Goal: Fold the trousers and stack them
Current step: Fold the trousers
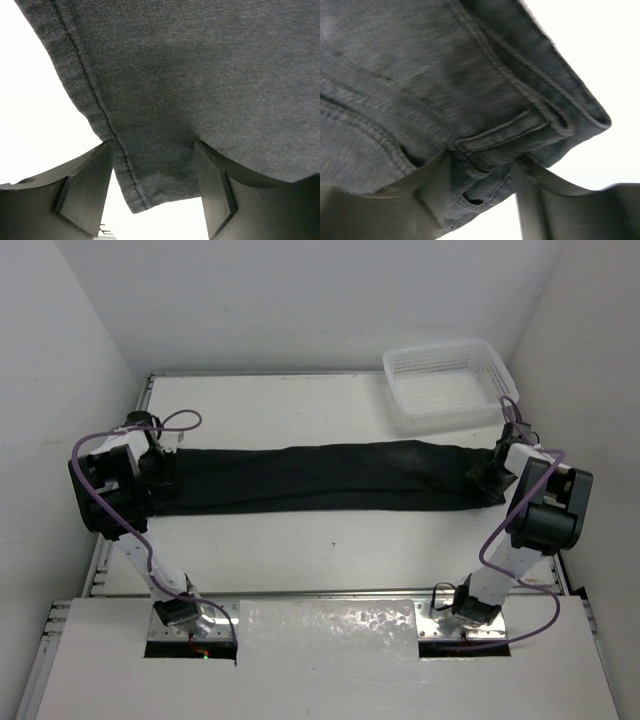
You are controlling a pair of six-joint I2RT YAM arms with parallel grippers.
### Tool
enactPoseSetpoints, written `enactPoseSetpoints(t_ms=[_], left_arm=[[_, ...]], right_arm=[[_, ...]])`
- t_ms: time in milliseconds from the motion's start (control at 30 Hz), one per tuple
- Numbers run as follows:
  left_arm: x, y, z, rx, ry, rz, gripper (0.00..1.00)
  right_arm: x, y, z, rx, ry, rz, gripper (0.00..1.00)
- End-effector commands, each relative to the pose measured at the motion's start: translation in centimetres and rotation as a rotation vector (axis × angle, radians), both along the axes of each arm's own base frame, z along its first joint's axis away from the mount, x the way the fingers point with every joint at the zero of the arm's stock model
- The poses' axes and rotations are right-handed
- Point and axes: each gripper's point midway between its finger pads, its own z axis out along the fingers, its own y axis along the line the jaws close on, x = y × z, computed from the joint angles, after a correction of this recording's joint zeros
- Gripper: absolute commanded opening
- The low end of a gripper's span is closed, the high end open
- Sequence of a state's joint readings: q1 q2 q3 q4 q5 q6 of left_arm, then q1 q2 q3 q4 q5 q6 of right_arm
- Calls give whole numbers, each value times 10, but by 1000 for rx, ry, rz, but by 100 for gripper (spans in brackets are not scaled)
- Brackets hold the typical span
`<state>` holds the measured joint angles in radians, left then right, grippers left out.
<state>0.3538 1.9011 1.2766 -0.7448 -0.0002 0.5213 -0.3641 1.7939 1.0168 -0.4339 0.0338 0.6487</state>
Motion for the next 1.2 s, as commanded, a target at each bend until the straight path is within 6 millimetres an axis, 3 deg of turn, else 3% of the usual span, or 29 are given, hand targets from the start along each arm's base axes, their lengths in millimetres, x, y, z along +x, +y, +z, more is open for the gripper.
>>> enactPoseSetpoints(t_ms=[0,67,100,200,233,533,700,1000,1167], left_arm=[[-1,7,-11,26,4,16,62],[-2,9,-18,42,8,20,63],[-5,10,-24,49,20,22,62],[-12,10,-37,49,59,20,61],[-12,11,-39,55,62,20,60],[-16,18,-52,88,93,17,59],[-17,20,-59,96,114,12,59],[-19,20,-63,97,127,2,59],[-22,22,-64,105,133,3,59]], right_arm=[[20,-12,4,-46,-55,-40,46],[16,-17,4,-72,-35,-51,33],[15,-19,6,-82,-33,-46,20],[17,-23,16,-111,-40,-27,2],[21,-26,24,-123,-53,-19,0],[34,-36,90,-154,-132,105,0],[13,-43,111,-91,-131,108,0],[-26,-26,113,1,-111,127,0],[-72,-19,78,58,-44,52,0]])
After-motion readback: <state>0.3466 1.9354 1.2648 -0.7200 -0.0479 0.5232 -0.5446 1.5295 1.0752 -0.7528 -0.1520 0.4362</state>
